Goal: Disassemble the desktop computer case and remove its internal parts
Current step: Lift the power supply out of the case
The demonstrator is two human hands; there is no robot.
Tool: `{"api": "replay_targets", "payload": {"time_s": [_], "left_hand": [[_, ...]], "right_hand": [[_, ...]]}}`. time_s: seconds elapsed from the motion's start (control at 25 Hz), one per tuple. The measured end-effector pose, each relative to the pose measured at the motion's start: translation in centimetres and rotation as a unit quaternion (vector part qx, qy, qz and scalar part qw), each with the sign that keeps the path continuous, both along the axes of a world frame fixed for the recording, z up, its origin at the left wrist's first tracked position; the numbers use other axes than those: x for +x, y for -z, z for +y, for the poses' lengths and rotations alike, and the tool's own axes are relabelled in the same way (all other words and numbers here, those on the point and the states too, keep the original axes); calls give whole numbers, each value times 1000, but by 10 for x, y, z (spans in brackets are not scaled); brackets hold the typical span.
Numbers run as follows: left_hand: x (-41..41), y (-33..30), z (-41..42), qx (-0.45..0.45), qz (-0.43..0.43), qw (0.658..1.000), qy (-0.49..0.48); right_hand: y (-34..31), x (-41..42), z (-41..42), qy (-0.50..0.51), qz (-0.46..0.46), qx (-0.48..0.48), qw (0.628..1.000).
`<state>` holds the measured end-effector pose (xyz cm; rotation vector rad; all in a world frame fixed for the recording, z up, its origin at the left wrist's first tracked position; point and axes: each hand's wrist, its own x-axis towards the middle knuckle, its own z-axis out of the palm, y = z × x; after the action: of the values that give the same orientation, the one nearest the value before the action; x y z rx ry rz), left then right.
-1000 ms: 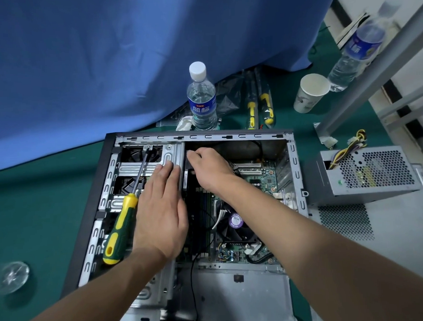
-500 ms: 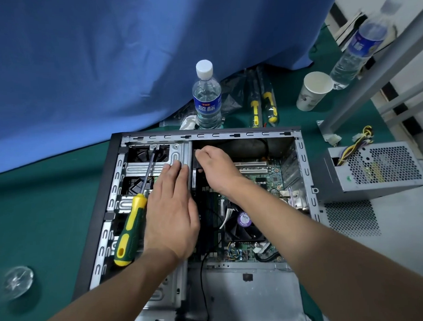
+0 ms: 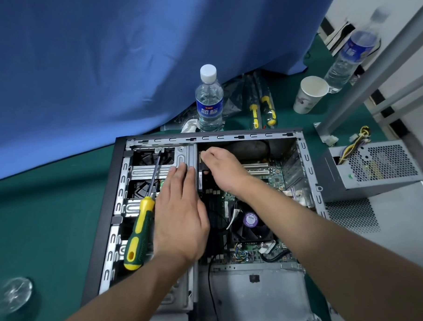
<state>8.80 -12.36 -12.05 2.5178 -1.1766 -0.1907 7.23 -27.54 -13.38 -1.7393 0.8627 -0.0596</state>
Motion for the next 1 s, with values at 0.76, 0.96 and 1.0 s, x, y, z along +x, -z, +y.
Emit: {"api": "replay_targets", "payload": {"time_s": [0.76, 0.96, 1.0], "left_hand": [[0, 0, 1, -14, 8, 1000, -9], [-1, -2, 0, -20, 9, 1000, -7], [-1, -2, 1, -20, 9, 1000, -6]], "right_hand": [[3, -3, 5, 46, -2, -2, 999], [-3, -25, -16, 2, 48, -100, 994], [-5, -32, -18, 5, 46, -129, 991]]}}
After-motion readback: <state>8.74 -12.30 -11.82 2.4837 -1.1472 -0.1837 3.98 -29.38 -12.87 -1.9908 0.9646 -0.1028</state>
